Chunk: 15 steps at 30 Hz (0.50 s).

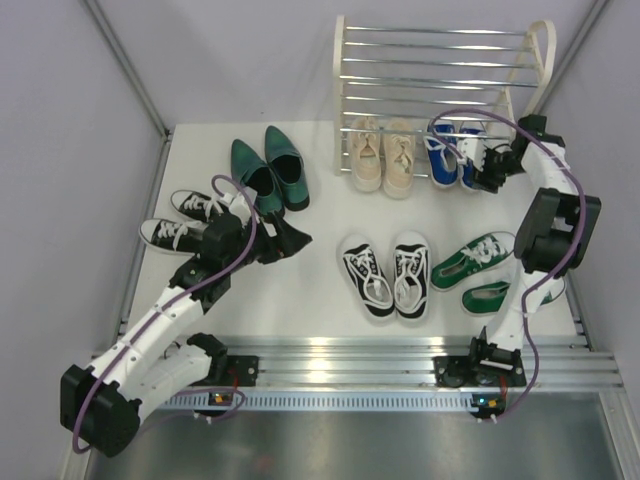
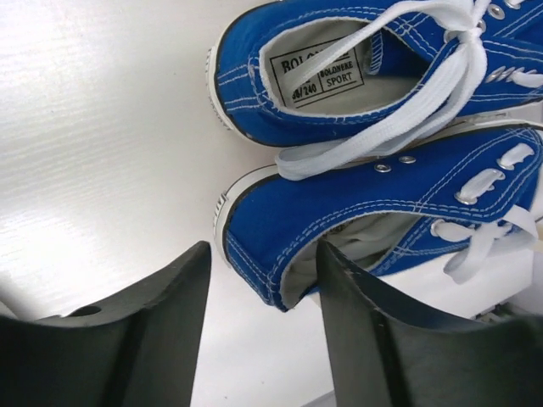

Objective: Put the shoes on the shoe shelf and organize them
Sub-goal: Adjust the shoe at the shoe shelf.

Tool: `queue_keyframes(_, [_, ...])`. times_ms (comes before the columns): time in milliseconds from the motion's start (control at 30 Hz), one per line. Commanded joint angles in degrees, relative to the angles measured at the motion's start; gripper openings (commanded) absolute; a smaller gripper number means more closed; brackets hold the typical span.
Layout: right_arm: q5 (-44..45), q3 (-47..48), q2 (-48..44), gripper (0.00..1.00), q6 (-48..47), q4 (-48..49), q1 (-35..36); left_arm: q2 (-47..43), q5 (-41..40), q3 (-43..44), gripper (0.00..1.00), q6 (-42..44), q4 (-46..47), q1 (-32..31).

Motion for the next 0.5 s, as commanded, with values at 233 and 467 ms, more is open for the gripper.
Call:
queue_keyframes(233, [1.1,-3.7,-4.7,0.53,4.8,8.9,0.1,-0.3,1.4,-0.2,0.86,-0.1,3.5,0.3])
queue_keyframes(467, [3.8,-7.4,-6.8,0.36,12.8,20.8,0.3,-0.4,1.3,-0.4,0.86,-0.2,3.7,0.3])
